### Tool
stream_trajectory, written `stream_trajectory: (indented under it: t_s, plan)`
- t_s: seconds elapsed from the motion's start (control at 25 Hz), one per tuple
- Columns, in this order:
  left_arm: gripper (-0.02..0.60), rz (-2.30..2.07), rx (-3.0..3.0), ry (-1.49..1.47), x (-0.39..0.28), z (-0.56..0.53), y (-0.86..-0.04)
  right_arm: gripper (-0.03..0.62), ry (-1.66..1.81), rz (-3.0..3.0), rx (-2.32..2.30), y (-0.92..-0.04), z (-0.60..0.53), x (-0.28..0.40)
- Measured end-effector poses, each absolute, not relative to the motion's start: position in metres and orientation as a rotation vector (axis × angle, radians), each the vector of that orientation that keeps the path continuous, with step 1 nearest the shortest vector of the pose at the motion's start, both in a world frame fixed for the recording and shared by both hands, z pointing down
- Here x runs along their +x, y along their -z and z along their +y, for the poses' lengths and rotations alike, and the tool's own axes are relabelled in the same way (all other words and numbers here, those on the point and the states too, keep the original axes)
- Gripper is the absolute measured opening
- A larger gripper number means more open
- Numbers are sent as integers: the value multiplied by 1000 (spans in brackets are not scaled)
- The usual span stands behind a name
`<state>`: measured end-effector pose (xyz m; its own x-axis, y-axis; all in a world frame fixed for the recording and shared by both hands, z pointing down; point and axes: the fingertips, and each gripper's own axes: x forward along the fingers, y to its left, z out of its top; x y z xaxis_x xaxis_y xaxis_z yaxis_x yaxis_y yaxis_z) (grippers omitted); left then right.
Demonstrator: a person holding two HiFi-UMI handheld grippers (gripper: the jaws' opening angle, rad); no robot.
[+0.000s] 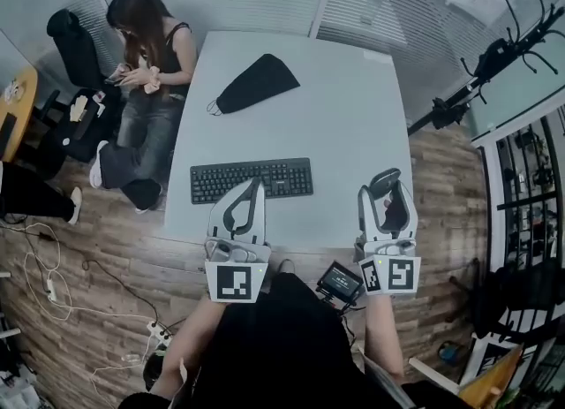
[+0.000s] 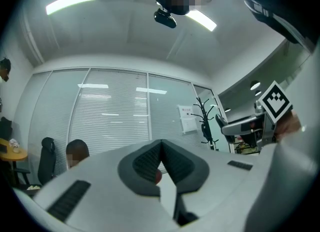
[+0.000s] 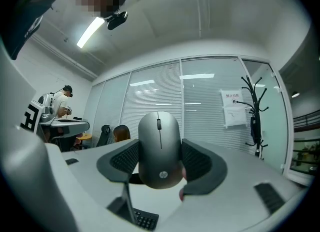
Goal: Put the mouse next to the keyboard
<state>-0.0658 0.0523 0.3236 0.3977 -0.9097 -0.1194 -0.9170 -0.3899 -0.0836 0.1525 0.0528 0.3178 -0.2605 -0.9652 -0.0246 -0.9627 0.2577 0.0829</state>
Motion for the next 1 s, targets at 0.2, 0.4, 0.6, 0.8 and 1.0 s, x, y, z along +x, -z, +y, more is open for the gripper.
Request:
stream_trajectory:
  t_s: [0.2,0.4,0.6,0.8,1.0]
  plan:
    - [2,1641,-2554,-161,-83,29,-323,262,141,-2422,1916,-319,32,137]
    - [2,1678,-2543,-129,-92,13,-328,262,134,-2419,1891,-323,7,135]
    - [2,1727,-2523,-124,-96,-1,-332,262,113,-2400,1868,-331,-17,145]
    - [2,1745,-2494,-118,-92,-18,-331,262,96,-2396,1867,-337,-37,158]
    - [2,1744,-2489,-108,-88,-30,-331,262,84,-2402,1867,-341,-57,160]
